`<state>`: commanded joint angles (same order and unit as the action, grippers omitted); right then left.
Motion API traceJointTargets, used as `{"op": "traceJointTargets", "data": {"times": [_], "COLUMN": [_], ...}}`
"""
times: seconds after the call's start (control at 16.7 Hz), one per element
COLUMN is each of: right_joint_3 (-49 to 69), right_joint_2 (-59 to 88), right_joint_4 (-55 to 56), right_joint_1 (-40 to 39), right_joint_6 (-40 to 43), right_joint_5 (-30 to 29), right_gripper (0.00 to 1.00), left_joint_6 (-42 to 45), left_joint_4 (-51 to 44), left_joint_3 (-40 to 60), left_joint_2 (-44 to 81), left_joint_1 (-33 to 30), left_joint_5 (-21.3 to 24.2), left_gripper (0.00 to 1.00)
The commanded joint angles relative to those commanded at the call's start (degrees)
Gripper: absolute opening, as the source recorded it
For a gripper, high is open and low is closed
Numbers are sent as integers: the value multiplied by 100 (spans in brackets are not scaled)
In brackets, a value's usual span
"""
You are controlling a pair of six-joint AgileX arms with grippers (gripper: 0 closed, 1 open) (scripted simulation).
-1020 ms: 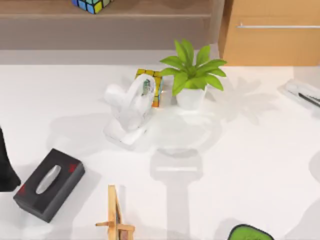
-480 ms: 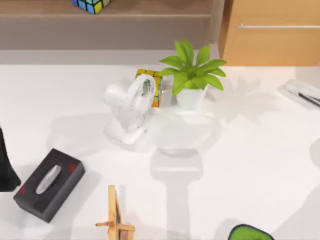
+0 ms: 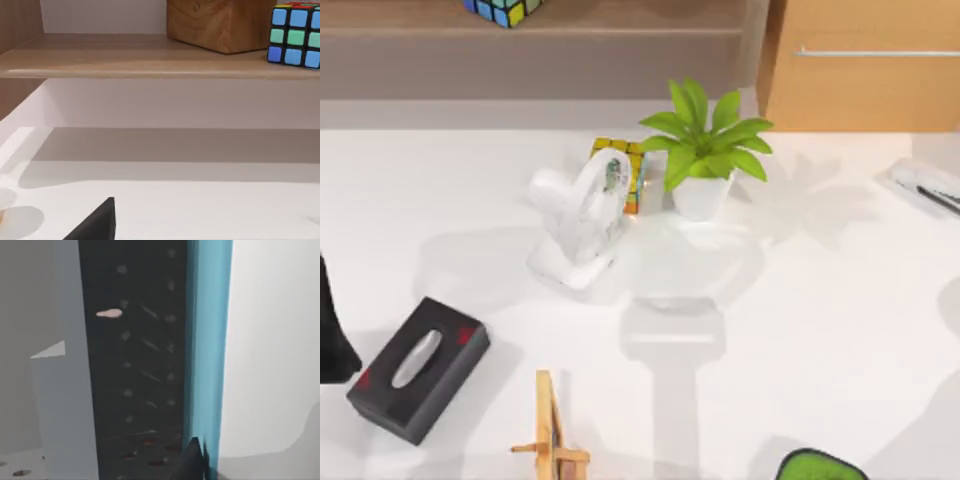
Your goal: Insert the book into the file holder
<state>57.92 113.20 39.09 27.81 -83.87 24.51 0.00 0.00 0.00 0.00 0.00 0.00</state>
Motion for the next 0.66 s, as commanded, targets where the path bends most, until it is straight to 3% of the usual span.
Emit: {"op": "traceJointTargets", "data": {"times": [0.3, 0.66], "right_joint_3": [0, 0], "right_joint_2": [0, 0], "right_joint_4": [0, 0], "right_joint_1": [0, 0], "right_joint_6": [0, 0], "right_joint_5": [0, 0], "right_gripper": [98, 100], "left_joint_6": [0, 0], "left_joint_4": [0, 0], "left_joint_3": [0, 0], "left_joint_2": [0, 0], "left_joint_1": [0, 0], "left_joint_5": [0, 0], "left_gripper": [100, 100]}}
